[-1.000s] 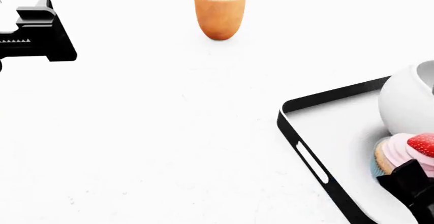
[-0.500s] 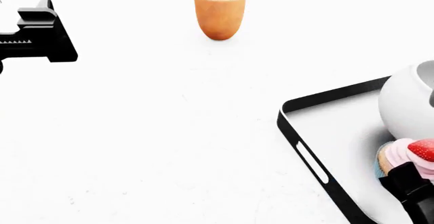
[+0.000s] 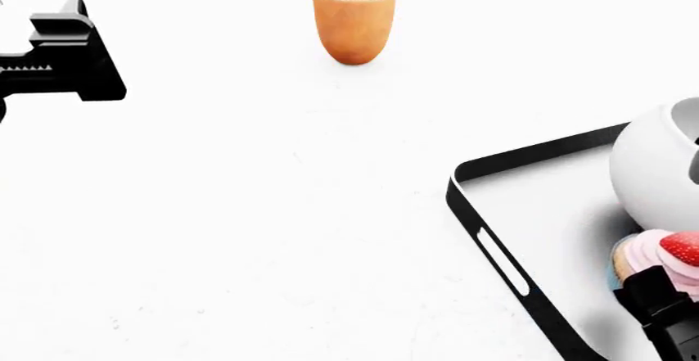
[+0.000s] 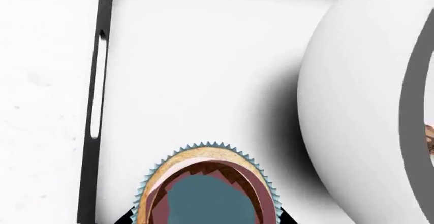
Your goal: Pick up the bowl with cake and place it on the tray. Pick up the cupcake and place it on the tray.
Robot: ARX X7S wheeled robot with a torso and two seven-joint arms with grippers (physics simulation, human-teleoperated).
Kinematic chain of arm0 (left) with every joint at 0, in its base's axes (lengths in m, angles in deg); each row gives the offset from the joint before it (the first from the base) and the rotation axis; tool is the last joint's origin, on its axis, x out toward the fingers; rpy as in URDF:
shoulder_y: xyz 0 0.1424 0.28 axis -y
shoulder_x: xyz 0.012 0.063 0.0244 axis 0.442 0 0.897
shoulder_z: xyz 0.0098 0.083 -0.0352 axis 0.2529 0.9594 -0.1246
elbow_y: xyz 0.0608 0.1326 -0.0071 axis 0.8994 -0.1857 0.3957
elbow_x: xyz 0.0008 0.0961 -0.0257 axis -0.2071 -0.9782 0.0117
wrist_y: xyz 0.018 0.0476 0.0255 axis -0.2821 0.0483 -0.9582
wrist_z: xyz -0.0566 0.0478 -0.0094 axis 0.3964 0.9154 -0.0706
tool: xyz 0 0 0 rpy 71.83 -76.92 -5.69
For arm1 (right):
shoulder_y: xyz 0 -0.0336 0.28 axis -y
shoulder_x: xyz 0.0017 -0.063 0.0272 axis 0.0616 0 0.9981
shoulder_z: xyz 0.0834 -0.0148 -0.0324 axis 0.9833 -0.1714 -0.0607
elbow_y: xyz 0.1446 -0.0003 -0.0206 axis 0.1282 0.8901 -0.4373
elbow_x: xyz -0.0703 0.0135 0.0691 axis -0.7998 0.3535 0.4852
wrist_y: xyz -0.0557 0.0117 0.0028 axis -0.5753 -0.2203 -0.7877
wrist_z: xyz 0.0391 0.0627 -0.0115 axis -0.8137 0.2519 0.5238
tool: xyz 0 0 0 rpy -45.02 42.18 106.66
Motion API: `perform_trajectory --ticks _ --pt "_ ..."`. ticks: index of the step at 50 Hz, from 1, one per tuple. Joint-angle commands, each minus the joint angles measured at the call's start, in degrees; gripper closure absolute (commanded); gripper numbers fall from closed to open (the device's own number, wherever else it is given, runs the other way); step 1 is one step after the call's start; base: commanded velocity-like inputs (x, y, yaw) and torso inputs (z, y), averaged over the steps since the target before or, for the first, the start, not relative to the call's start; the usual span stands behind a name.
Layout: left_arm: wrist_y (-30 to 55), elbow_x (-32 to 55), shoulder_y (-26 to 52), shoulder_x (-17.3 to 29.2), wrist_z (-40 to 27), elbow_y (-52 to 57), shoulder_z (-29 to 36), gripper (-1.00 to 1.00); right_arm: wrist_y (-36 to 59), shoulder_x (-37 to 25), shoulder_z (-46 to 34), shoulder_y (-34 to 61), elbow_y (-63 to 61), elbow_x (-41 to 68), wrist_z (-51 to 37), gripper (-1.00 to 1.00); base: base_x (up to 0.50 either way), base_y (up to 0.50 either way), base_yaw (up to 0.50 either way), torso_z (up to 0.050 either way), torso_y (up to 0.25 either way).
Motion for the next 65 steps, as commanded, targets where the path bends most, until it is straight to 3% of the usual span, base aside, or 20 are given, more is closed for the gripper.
perform_trajectory --ticks 1,23,24,47,65 --pt "-0.08 0.13 0.17 0.06 -0.11 0.0 0.13 -1.0 -0.01 -0.37 1.38 -1.72 -0.25 -3.24 2.23 1.0 0.0 0.0 0.0 0.0 0.0" --pt "-0.35 0.07 0.08 0.24 0.0 0.04 0.23 -1.0 -1.34 0.48 2.13 -3.21 -0.46 -5.61 4.26 1.0 0.0 0.0 0.0 0.0 0.0" --pt "-0.35 0.11 0.11 0.24 -0.02 0.04 0.25 -1.0 -1.28 0.49 2.1 -3.2 -0.41 -5.64 4.25 -1.0 0.0 0.0 0.0 0.0 0.0" --pt "-0.55 0.11 0.08 0.4 -0.01 0.12 0.46 -1.0 0.18 1.47 0.81 0.15 0.75 -2.54 1.92 -1.0 0.0 0.0 0.0 0.0 0.0" --pt "-0.7 0.18 0.24 0.47 -0.1 0.2 0.63 -1.0 1.22 5.82 0.44 7.09 3.44 2.42 -0.85 -1.0 0.0 0.0 0.0 0.0 0.0"
